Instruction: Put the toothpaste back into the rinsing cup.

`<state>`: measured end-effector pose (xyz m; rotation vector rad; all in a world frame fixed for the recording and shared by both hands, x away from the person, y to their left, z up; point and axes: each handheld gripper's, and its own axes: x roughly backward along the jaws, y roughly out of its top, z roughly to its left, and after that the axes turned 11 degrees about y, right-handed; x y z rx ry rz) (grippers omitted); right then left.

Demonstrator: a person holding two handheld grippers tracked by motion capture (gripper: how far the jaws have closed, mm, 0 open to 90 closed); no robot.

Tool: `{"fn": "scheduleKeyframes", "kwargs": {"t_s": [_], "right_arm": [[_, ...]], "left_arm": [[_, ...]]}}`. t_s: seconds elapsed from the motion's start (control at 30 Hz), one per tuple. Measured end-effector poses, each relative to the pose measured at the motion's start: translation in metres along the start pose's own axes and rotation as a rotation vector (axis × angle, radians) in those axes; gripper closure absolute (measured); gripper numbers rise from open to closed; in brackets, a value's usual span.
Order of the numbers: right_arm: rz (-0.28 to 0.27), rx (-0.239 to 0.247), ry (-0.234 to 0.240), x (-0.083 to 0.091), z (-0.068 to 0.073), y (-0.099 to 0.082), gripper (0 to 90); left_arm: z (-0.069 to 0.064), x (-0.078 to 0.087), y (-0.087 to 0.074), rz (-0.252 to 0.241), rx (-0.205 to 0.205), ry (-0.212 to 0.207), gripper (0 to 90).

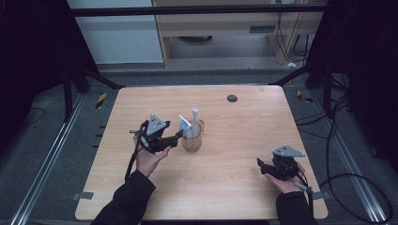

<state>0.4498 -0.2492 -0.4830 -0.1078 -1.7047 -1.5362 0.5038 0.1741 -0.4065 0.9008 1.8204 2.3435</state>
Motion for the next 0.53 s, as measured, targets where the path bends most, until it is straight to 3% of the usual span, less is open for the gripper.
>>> {"fn": "scheduleKeyframes", "kwargs": {"t_s": [0.2, 0.33, 0.53], "right_arm": [[-0.002, -0.003, 0.000, 0.001, 0.001, -0.001, 28.2], [-0.006, -0.009, 0.004, 0.001, 0.002, -0.002, 26.3], [-0.007, -0.013, 0.009, 0.002, 0.003, -0.002, 24.0]], "left_arm": [[0.013, 0.024, -0.028, 0.038, 0.002, 0.023, 33.9], [0.021, 0.034, -0.049, 0.078, 0.027, 0.040, 32.1], [0.034, 0.043, -0.073, 0.141, 0.050, 0.073, 31.4]]}}
